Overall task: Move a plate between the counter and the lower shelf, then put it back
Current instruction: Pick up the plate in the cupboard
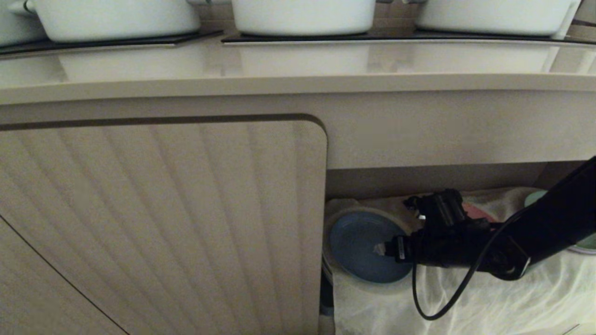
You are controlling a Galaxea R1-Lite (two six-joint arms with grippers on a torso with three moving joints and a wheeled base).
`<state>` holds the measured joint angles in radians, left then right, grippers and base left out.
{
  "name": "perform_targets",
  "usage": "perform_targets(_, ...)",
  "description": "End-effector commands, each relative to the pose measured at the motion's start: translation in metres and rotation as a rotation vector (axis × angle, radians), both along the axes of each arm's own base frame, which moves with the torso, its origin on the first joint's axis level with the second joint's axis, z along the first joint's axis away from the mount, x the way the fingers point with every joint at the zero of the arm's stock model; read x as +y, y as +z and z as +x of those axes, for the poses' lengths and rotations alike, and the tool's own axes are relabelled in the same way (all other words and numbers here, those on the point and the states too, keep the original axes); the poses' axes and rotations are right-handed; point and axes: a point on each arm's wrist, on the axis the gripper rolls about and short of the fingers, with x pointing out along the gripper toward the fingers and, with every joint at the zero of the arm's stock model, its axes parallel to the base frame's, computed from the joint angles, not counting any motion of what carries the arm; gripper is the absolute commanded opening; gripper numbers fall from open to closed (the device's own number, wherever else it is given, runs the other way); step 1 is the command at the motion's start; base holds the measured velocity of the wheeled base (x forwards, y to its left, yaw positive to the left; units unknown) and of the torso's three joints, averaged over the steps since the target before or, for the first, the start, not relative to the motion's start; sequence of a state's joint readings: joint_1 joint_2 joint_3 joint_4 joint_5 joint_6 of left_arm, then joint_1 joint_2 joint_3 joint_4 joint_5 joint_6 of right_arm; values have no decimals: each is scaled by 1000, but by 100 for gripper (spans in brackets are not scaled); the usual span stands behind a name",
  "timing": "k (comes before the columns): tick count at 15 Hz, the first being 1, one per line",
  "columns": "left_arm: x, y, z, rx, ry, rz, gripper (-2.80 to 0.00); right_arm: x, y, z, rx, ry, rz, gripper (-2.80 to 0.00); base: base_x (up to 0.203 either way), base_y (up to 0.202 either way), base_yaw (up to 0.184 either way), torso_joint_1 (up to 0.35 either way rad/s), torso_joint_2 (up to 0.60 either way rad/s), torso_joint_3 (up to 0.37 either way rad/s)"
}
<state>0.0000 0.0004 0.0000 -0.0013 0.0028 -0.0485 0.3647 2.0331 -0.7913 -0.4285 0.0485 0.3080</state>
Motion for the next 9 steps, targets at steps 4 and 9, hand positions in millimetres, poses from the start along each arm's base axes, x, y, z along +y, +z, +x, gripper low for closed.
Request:
perform_targets(4, 0, 0, 0, -1, 0, 1, -280, 1, -4, 1, 8, -1, -1, 0, 0, 0, 0, 0, 0, 0)
perform_targets(9, 0, 0, 0, -1, 0, -1, -280, 1, -3, 2, -7, 1, 3, 0, 0, 0, 0, 0, 0, 0)
